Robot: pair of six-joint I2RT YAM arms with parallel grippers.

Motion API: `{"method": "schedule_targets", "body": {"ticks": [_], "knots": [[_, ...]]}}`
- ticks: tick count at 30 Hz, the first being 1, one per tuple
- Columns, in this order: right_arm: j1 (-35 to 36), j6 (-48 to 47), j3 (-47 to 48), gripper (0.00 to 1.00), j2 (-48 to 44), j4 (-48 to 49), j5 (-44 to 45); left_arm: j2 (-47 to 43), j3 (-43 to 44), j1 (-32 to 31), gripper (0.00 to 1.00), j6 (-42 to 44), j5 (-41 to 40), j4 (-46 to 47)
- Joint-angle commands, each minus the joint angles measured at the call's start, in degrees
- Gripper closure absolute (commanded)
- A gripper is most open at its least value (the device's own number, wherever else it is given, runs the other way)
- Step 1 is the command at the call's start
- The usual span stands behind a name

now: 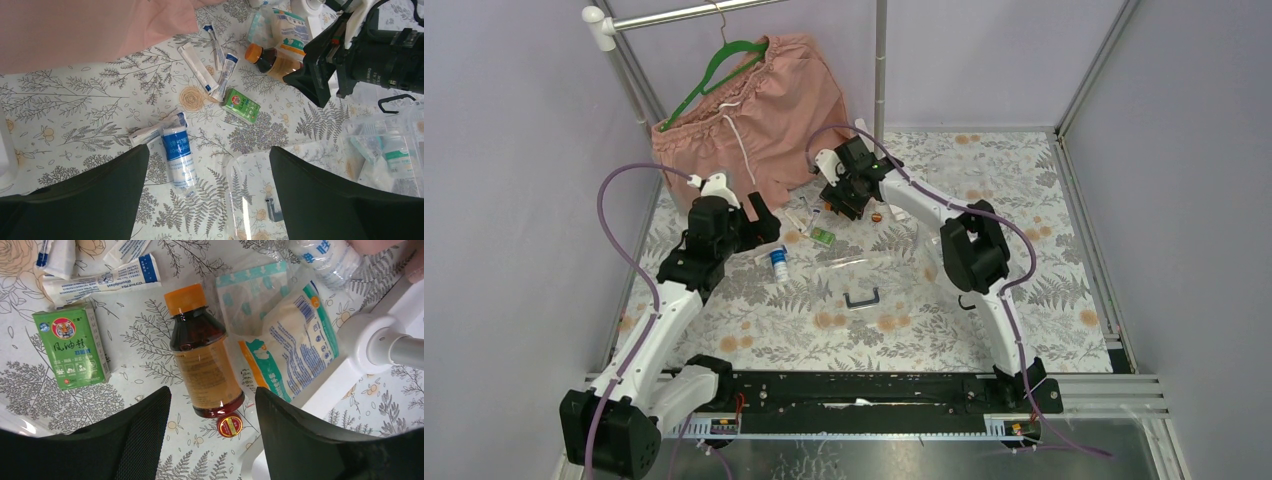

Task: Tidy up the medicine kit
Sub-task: Pick up the pill bottle at the center of the board.

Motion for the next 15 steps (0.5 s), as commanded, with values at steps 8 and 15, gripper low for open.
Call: {"method": "schedule_targets", "body": {"ticks": [8,15], "knots": [[0.2,-1.3,4.1,0.31,4.0,-3.6,-1.2,-0.6,-0.6,0.9,0.01,1.2,0.2,-0.3],[0.2,-1.2,4.6,0.35,5.1,-4.7,-1.8,-0.5,-0.7,1.2,0.01,1.1,0.7,-0.3]]}}
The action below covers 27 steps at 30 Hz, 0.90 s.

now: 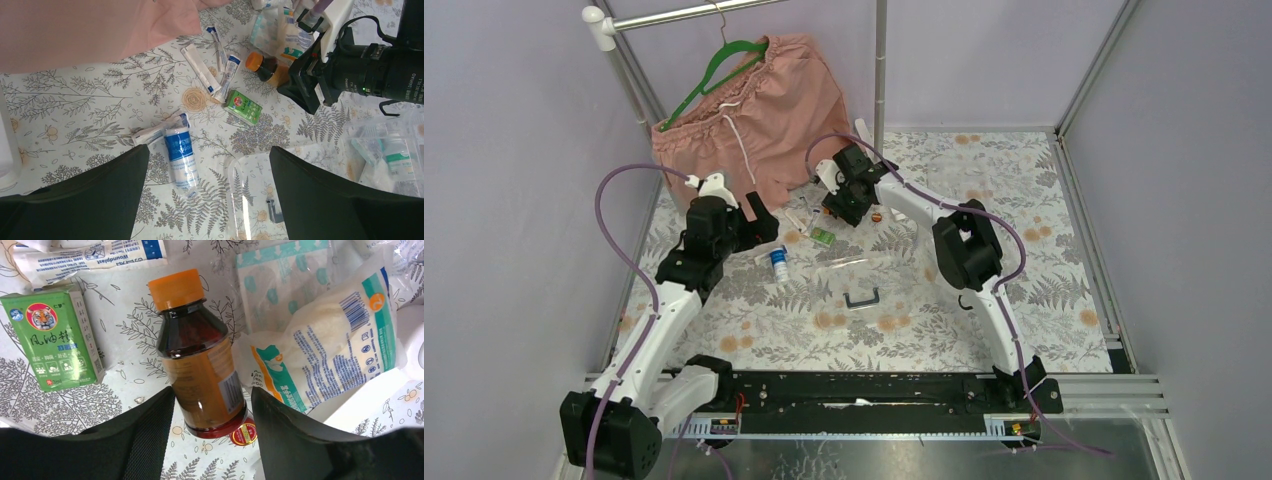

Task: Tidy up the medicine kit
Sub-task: Pick up the pill bottle at the center of the board.

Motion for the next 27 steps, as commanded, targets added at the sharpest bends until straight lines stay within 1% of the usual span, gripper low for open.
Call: {"method": "schedule_targets", "body": {"ticks": [1,6,12,17,20,24,27], "knots": [[0.2,-0.4,2.5,0.37,0.6,-1.6,-1.8,-0.2,-0.7,0.5,0.01,1.1,0.7,-0.1],[0.2,0.9,0.0,0.47,-1.6,-0.5,-4.3,0.3,-0.6,0.9,0.01,1.1,0.8,0.0],[0.2,3.9,-4.0,0.54,-6.6,0.5,-10.5,1.0,-0.5,1.5,0.01,1.1,2.5,0.4],[0.1,9.9,-10.1,0.57,-12.9,5.5,-13.8,1.2,-0.4,2.0,0.01,1.0,3.1,0.5],[-0.6,13.5,-14.5,0.59,-16.7,8.0,-17.7,1.2,-0.5,2.2,0.01,0.9,3.3,0.6],[-3.3,20.6,-22.5,0.63,-22.4,15.2,-26.1,1.3,-0.5,2.5,0.01,0.8,3.7,0.8],[-5.3,25.3,-27.9,0.65,-26.7,19.9,-27.1,1.5,-0.4,2.7,0.01,0.8,4.3,1.0]]}}
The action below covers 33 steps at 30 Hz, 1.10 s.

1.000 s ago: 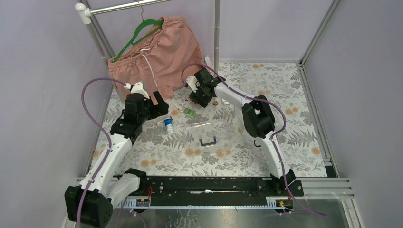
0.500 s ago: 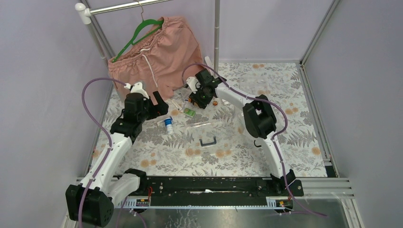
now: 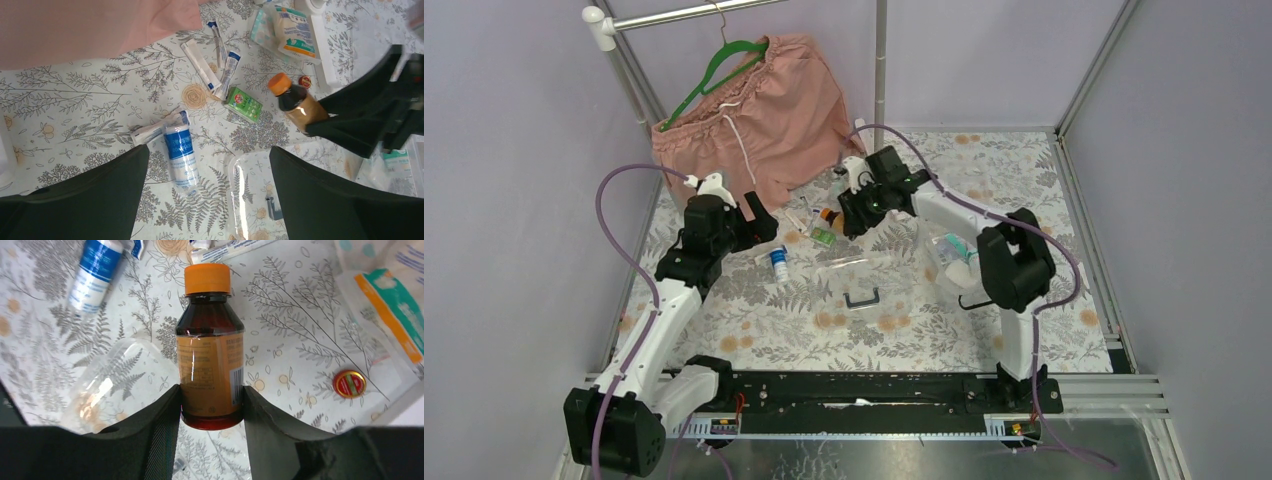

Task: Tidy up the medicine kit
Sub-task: Pick up the pill bottle at the center of the board, then place the pill bottle in the medicine box.

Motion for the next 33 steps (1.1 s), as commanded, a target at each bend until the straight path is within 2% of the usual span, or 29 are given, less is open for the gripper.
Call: {"method": "schedule_targets", "body": {"ticks": [1,6,8,11,13,16,18,25,33], "knots": [[-3.5,9.1,-5.1,0.66,-9.0,9.0,-5.2,0.6,-0.4,0.8,0.01,0.7,1.9,1.1],[-4.7,10.9,-9.4,0.68,-15.3,6.6,1.7,0.6,-0.4,1.0,0.01,0.7,2.4,1.2],[-8.5,16.3,-14.3,0.67,-20.6,10.4,0.5,0.6,-0.5,1.2,0.01,0.6,2.5,1.3],[-15.2,23.5,-21.9,0.71,-29.9,14.6,-0.3,1.1,-0.6,1.3,0.01,0.3,3.9,1.9],[-18.7,26.3,-24.8,0.72,-35.3,13.9,1.8,1.6,-0.6,1.4,0.01,0.2,5.1,2.3],[-21.5,29.8,-29.0,0.69,-42.9,11.3,10.0,2.5,-0.5,1.7,0.01,-0.2,6.7,2.9],[-23.0,31.8,-32.4,0.68,-46.7,10.7,11.4,2.9,-0.3,2.3,0.01,-0.5,8.0,3.3],[-24.0,30.9,-38.0,0.68,-52.7,0.1,20.5,2.7,-0.9,4.1,0.01,-1.1,10.6,4.0],[-24.0,29.2,-39.3,0.68,-51.2,-5.9,21.0,2.2,-1.0,4.8,0.01,-1.0,11.0,4.0]]}}
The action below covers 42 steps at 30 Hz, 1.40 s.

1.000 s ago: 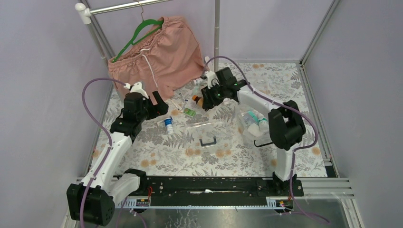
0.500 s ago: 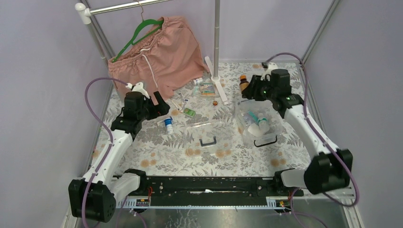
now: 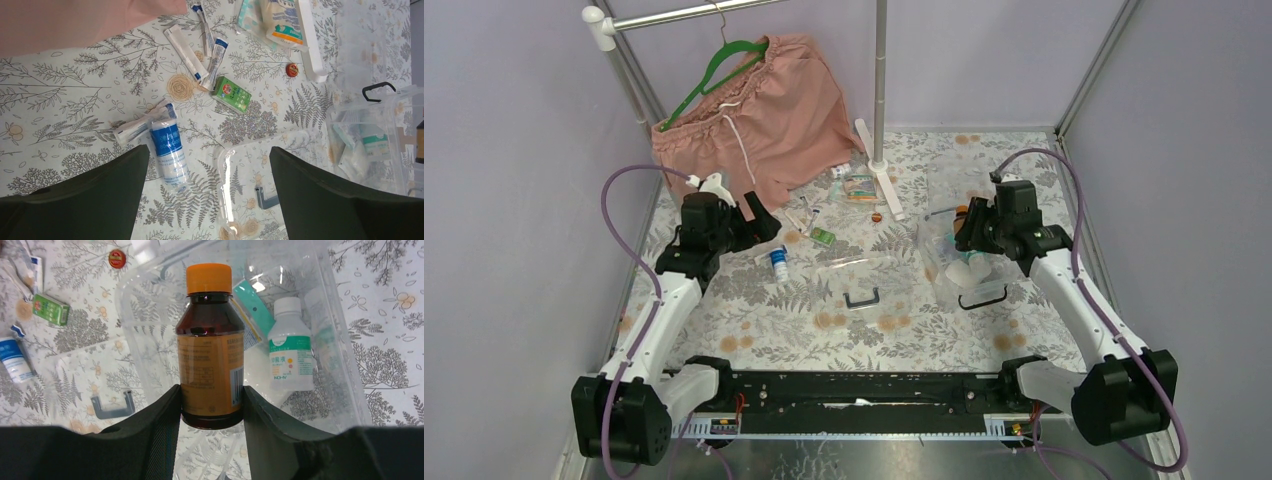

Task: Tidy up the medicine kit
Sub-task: Place the pill bottle in the medicine box, then pick up the medical item at the center of the board.

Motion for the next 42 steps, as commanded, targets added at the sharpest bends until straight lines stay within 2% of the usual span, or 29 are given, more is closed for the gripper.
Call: {"method": "schedule_targets", "body": {"ticks": [1,12,21,27,30,33,36,42], "knots": [[-0.2,-0.6,-0.2,0.68,1.0,-1.9,0.9,-0.9,-0.6,1.0,0.01,-0.3,1.1,2.5],[-0.1,-1.2,0.7,0.67,11.4,-2.7,0.9,-0.9,-0.9,1.6,0.01,-0.4,2.2,2.7],[-0.1,-2.6,4.5,0.42,13.5,-5.8,4.9,-0.9,-0.8,2.4,0.01,-0.6,2.0,2.7],[-0.1,-5.8,10.9,0.37,12.5,-12.0,7.6,-0.8,-0.8,2.9,0.01,-0.6,2.3,2.7],[0.3,-7.2,14.2,0.36,10.9,-12.4,5.8,-0.8,-0.8,3.1,0.01,-0.7,2.5,2.7],[4.5,-9.1,18.2,0.36,11.7,-11.8,4.5,-0.8,-0.8,3.6,0.01,-0.8,2.7,2.8],[13.6,-11.6,26.2,0.35,18.6,-15.3,7.1,-0.4,-0.9,3.9,0.01,-0.8,2.9,2.9],[25.8,-17.8,36.1,0.3,31.8,-8.5,3.9,-0.7,-1.1,4.4,0.01,-0.7,2.6,2.5]]}}
